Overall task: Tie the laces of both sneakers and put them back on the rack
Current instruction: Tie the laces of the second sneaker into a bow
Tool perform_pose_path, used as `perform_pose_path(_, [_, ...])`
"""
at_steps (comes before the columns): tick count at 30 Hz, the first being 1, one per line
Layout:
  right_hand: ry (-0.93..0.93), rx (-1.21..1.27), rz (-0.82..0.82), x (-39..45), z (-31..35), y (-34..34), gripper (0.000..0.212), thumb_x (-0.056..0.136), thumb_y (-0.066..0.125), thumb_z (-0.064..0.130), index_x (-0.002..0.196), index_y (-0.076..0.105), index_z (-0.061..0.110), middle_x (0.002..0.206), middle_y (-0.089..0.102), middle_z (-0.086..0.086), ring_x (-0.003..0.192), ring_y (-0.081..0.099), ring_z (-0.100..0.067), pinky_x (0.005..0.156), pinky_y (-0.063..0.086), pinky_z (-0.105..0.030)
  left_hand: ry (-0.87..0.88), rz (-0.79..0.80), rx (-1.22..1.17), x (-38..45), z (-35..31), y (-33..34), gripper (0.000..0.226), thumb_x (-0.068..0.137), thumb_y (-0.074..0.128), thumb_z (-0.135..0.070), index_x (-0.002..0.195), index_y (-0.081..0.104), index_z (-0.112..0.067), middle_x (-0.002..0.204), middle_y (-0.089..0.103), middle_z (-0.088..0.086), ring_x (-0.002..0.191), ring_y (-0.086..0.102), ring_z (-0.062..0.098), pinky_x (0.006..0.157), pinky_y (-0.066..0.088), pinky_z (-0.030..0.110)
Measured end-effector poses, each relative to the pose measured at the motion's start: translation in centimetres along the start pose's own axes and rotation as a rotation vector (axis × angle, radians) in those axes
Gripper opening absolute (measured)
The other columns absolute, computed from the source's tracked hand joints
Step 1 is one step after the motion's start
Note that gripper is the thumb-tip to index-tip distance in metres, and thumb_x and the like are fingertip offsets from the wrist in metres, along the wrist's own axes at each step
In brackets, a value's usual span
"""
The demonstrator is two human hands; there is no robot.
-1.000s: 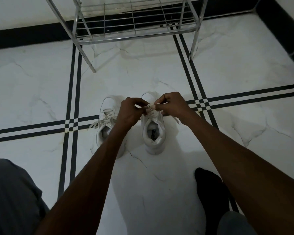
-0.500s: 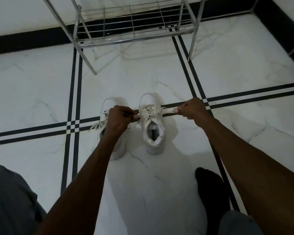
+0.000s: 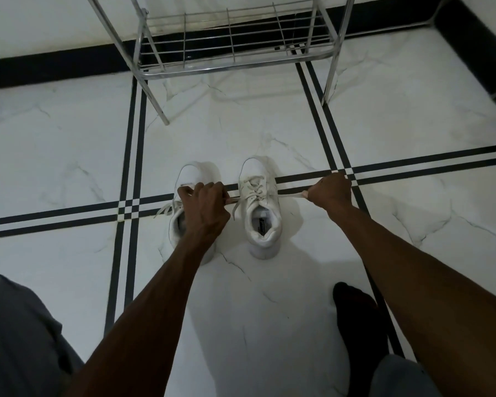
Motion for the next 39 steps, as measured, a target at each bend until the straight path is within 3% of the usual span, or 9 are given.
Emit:
perform_pose_path(6, [-0.064, 0.033, -0.043, 0.0, 0.5, 0.3, 0.023, 0.085, 0.073, 0.02, 0.089, 0.054, 0.008, 0.1, 0.066, -0.017, 0.095, 0.066, -0.03, 0.067, 0.043, -0.026, -0.024, 0.084, -0.069, 0.3, -0.3, 0.1, 0.009, 0.085, 0.072, -0.018, 0.093, 0.072, -0.022, 0.09, 0.074, -0.001, 0.101, 0.061, 0.025, 0.098, 0.03, 0.048])
perform_pose_path(9, [-0.304, 0.139, -0.022, -0.3, 1.3, -0.3, 0.011, 0.082, 0.076, 0.01, 0.081, 0.065, 0.01, 0.095, 0.073, -0.01, 0.091, 0.07, -0.026, 0.069, 0.05, -0.026, 0.017, 0.084, -0.107, 1.0, 0.0, -0.1, 0.008, 0.088, 0.073, -0.02, 0.093, 0.076, -0.025, 0.089, 0.076, -0.002, 0.105, 0.06, 0.026, 0.103, 0.031, 0.05])
perform_pose_path(14, [-0.706, 0.223, 0.183, -2.9, 4.9, -1.5, 0.052, 0.079, 0.084, 0.016, 0.128, 0.066, 0.015, 0.123, 0.057, 0.0, 0.112, 0.056, -0.015, 0.096, 0.047, -0.029, 0.049, 0.181, -0.279, 1.5, -0.9, 0.7, 0.035, 0.09, 0.067, -0.049, 0.122, 0.071, -0.038, 0.117, 0.077, 0.0, 0.119, 0.064, 0.03, 0.096, 0.051, 0.054])
perform_pose_path(16, [-0.785, 0.155, 0.268, -3.9, 6.1, -0.3, 0.046, 0.082, 0.08, 0.011, 0.127, 0.069, 0.013, 0.132, 0.06, -0.008, 0.122, 0.057, -0.022, 0.105, 0.046, -0.032, 0.073, 0.213, -0.29, 1.4, -1.6, 1.2, 0.036, 0.092, 0.064, -0.046, 0.126, 0.069, -0.039, 0.122, 0.076, -0.001, 0.121, 0.065, 0.029, 0.1, 0.049, 0.055])
perform_pose_path(22, [-0.799, 0.062, 0.118, -4.3, 6.0, 1.2, 0.009, 0.087, 0.074, 0.014, 0.092, 0.078, 0.008, 0.095, 0.074, -0.012, 0.089, 0.07, -0.027, 0.08, 0.055, -0.041, 0.02, 0.095, -0.263, 0.6, -1.7, 1.3, 0.013, 0.093, 0.069, -0.028, 0.098, 0.079, -0.034, 0.094, 0.079, -0.007, 0.108, 0.068, 0.024, 0.109, 0.038, 0.058])
perform_pose_path(27, [-0.806, -0.098, -0.076, -3.7, 5.6, 1.3, 0.008, 0.081, 0.08, 0.026, 0.084, 0.082, 0.019, 0.083, 0.076, -0.003, 0.073, 0.071, -0.021, 0.057, 0.05, -0.028, 0.056, 0.018, -0.05, -0.1, -2.8, 0.5, 0.014, 0.091, 0.066, -0.017, 0.092, 0.077, -0.025, 0.087, 0.077, -0.003, 0.108, 0.062, 0.026, 0.115, 0.026, 0.056])
perform_pose_path(31, [-0.819, -0.162, -0.131, -3.4, 5.4, 1.8, 0.018, 0.078, 0.08, 0.031, 0.074, 0.081, 0.014, 0.083, 0.076, -0.005, 0.084, 0.067, -0.024, 0.066, 0.056, -0.033, 0.06, -0.006, -0.003, -0.3, -3.1, -0.1, 0.019, 0.078, 0.072, -0.006, 0.083, 0.08, -0.022, 0.074, 0.072, 0.002, 0.102, 0.061, 0.028, 0.103, 0.032, 0.053])
perform_pose_path(36, [-0.74, -0.154, -0.106, -3.1, 5.1, 2.2, 0.024, 0.079, 0.08, 0.038, 0.077, 0.082, 0.014, 0.086, 0.075, -0.005, 0.082, 0.069, -0.023, 0.068, 0.058, -0.036, 0.004, -0.001, -0.064, -0.3, -3.0, 0.1, 0.018, 0.083, 0.07, -0.013, 0.091, 0.082, -0.023, 0.083, 0.075, 0.003, 0.109, 0.059, 0.027, 0.1, 0.031, 0.047])
perform_pose_path(39, [-0.697, -0.117, 0.053, -3.2, 5.2, 2.0, 0.025, 0.085, 0.076, 0.036, 0.087, 0.08, 0.011, 0.087, 0.075, -0.008, 0.08, 0.069, -0.025, 0.069, 0.058, -0.035, 0.026, 0.04, -0.157, 0.4, -2.4, 0.5, 0.014, 0.09, 0.07, -0.019, 0.098, 0.082, -0.022, 0.088, 0.075, 0.008, 0.107, 0.059, 0.032, 0.091, 0.038, 0.042])
Point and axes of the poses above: each hand's wrist, its own x-axis towards the middle knuckle, its own y-axis out of the palm, z = x × y, the point moved 5 cm from there along x, towards the middle knuckle
